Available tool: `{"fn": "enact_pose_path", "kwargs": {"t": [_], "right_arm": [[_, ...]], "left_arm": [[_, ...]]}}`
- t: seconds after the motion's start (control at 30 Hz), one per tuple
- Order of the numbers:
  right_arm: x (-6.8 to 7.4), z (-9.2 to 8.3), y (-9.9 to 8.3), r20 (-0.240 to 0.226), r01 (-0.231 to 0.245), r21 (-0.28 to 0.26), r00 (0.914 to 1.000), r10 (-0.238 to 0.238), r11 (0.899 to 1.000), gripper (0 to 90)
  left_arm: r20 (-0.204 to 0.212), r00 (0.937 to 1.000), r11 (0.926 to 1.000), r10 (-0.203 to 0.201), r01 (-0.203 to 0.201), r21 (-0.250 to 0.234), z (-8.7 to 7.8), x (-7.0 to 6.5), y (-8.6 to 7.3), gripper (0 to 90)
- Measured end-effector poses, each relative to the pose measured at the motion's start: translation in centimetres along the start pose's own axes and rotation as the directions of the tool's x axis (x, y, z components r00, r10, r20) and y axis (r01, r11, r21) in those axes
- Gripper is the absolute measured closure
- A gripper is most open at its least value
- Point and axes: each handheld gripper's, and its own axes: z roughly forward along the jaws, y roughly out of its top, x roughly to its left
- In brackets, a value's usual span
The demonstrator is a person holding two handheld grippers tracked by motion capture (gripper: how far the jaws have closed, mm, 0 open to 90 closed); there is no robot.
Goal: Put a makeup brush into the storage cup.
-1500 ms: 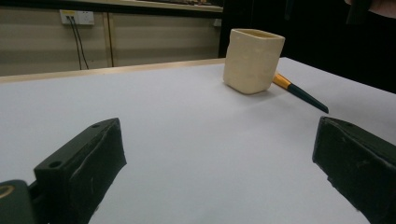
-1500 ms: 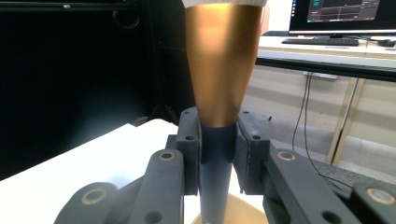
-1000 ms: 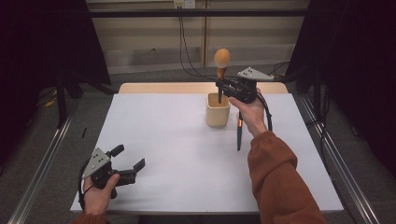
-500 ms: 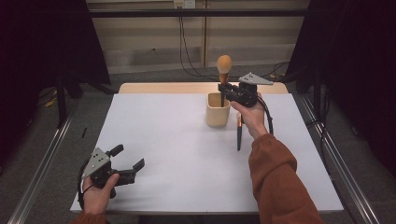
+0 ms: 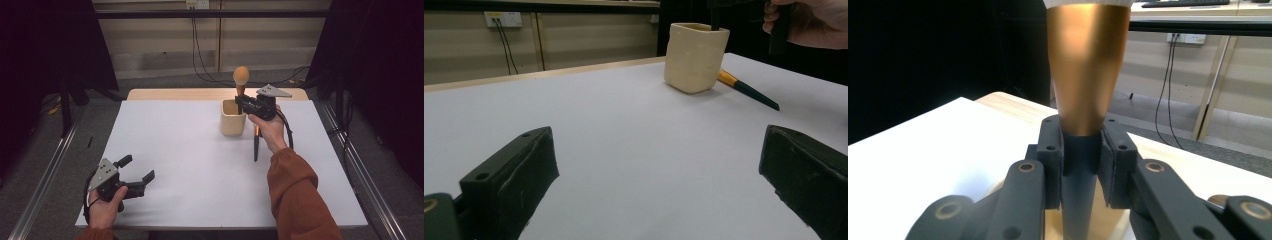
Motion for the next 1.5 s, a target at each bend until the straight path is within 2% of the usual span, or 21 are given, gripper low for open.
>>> {"fn": "enact_pose_path", "kwargs": {"t": [0.33, 0.57, 0.8, 0.97, 1.03, 1.13, 1.27, 1.5], "right_arm": [[-0.3, 0.1, -1.3, 0.007, -0.019, 0.009, 0.9998, 0.019, 1.0, 75.2], [0.1, 0.2, -1.5, -0.014, -0.024, 0.026, 0.9996, 0.024, 0.999, 75.2], [0.2, 0.5, -2.0, 0.0, -0.025, 0.048, 0.9997, 0.025, 0.999, 74.6], [0.3, 0.7, -2.2, 0.028, -0.024, 0.056, 0.9994, 0.023, 0.998, 64.9], [0.3, 0.7, -2.3, 0.03, -0.048, 0.044, 0.9985, 0.046, 0.998, 61.4], [0.4, 0.7, -2.2, 0.042, -0.057, 0.033, 0.9975, 0.056, 0.998, 53.9], [0.4, 0.4, -2.0, 0.05, -0.074, 0.026, 0.9961, 0.073, 0.997, 36.9], [0.6, -0.3, -2.0, 0.077, -0.07, 0.016, 0.9947, 0.069, 0.997, 11.9]], "left_arm": [[-0.005, 1.0, 1.0, 0.0, 0.0, -0.003, 0.0, 0.1, -0.1, 1.9], [-0.006, 1.0, 1.0, 0.005, -0.005, -0.007, 0.0, 0.0, 0.0, 1.9], [-0.001, 1.0, 1.0, 0.003, -0.003, -0.001, 0.1, 0.1, -0.1, 2.0], [-0.001, 1.0, 1.0, -0.003, 0.003, -0.001, 0.2, 0.0, -0.1, 2.0], [-0.002, 1.0, 1.0, -0.001, 0.001, 0.0, 0.2, 0.0, -0.1, 1.9], [-0.002, 1.0, 1.0, -0.004, 0.004, -0.002, 0.1, 0.0, -0.1, 1.9], [-0.011, 0.9999, 1.0, -0.001, 0.001, -0.003, 0.1, 0.1, -0.1, 1.9], [-0.012, 0.9999, 0.9999, -0.008, 0.008, -0.009, 0.1, 0.1, 0.0, 1.9]]}}
